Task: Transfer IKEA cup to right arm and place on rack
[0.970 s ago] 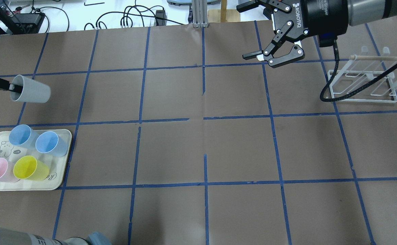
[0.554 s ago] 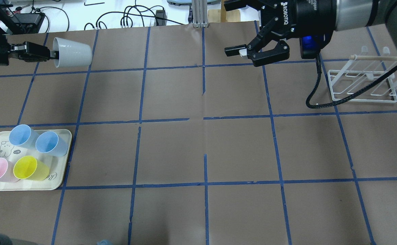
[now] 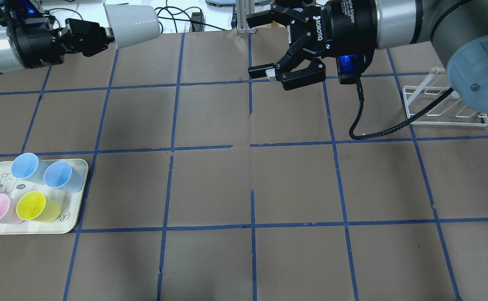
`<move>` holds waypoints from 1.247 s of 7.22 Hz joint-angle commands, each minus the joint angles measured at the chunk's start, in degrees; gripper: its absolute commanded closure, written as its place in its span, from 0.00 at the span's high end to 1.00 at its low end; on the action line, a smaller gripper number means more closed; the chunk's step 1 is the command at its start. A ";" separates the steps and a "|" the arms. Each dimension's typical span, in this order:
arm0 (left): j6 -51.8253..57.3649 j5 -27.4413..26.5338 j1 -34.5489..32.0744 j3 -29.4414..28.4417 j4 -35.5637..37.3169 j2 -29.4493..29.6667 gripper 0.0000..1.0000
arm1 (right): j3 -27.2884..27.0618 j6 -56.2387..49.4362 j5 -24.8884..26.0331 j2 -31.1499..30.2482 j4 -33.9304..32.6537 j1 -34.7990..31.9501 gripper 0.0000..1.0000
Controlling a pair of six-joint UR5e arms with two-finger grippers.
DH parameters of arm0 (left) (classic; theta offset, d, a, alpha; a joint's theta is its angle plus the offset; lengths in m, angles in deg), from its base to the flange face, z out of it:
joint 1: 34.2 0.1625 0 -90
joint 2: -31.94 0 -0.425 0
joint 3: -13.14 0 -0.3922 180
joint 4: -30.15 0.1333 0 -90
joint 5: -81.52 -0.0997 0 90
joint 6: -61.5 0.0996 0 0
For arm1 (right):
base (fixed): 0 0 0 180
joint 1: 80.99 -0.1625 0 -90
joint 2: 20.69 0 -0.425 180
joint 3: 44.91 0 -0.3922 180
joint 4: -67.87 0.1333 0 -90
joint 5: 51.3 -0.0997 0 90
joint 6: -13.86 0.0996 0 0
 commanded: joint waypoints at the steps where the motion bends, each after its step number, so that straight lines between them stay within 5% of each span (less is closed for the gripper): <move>1: -7.15 2.51 -4.56 4.13 -1.08 -4.92 0.00 | 0.98 3.64 -1.80 2.08 -3.09 -0.17 1.00; 4: -18.78 7.31 -11.50 4.32 -0.47 -6.79 0.00 | 0.89 12.52 -1.80 4.89 -12.50 -0.17 1.00; 9: -20.02 7.61 -13.98 4.67 -0.99 -8.45 0.00 | 1.07 17.71 -1.89 4.64 -15.58 -0.17 1.00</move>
